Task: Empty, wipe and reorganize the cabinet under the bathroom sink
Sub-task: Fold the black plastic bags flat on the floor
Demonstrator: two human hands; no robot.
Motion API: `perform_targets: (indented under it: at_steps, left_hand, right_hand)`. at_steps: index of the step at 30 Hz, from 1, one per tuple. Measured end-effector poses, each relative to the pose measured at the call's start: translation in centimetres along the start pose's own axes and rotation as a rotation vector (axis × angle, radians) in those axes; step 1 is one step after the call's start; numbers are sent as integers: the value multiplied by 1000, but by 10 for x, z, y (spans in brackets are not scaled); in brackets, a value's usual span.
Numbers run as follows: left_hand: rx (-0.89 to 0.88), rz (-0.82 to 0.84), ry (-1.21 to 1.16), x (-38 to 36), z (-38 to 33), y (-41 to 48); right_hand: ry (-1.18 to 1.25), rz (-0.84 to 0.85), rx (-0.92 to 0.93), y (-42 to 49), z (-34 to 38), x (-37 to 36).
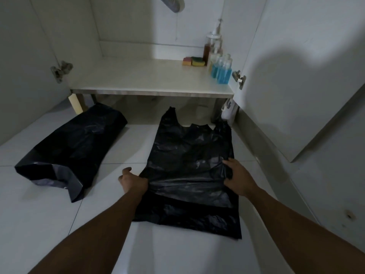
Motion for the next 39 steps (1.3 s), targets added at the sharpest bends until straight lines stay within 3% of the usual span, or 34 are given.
perform_targets:
  at_steps: [3, 9, 15, 25, 29, 33, 39]
  left_hand:
    - [29, 94, 8, -7, 8, 3]
    - [-62, 170, 261, -11, 10, -1]
    - [-180, 191, 453, -9, 2, -9]
    - [-223, 244, 658, -18, 2, -13]
    - [-267, 135, 869, -21, -3, -15]
    - [-546, 4, 939, -46, -40, -37]
    - [-901, 92, 1049, -122, -75, -82]
  right_hand:
    - [100, 26, 15, -19, -4, -2]
    - [173, 203, -386, -38, -55, -23]
    - [93, 203, -333, -31, -56, -22]
    - [-45, 516, -436, -44, -62, -42]
    - [-107, 414, -375, -30, -57, -26]
    - [-108, 206, -308, -1, -46, 3]
    - [-71, 184, -252, 48, -49, -1]
Point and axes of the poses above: each hand's wrist, its own y-axis towards the middle knuckle, its own x-axis out of the back of the hand, z = x × y, the point moved 8 cm from there along y, towards the middle knuckle, and after that the axes turned 12 degrees about x, right-handed, at the moved point
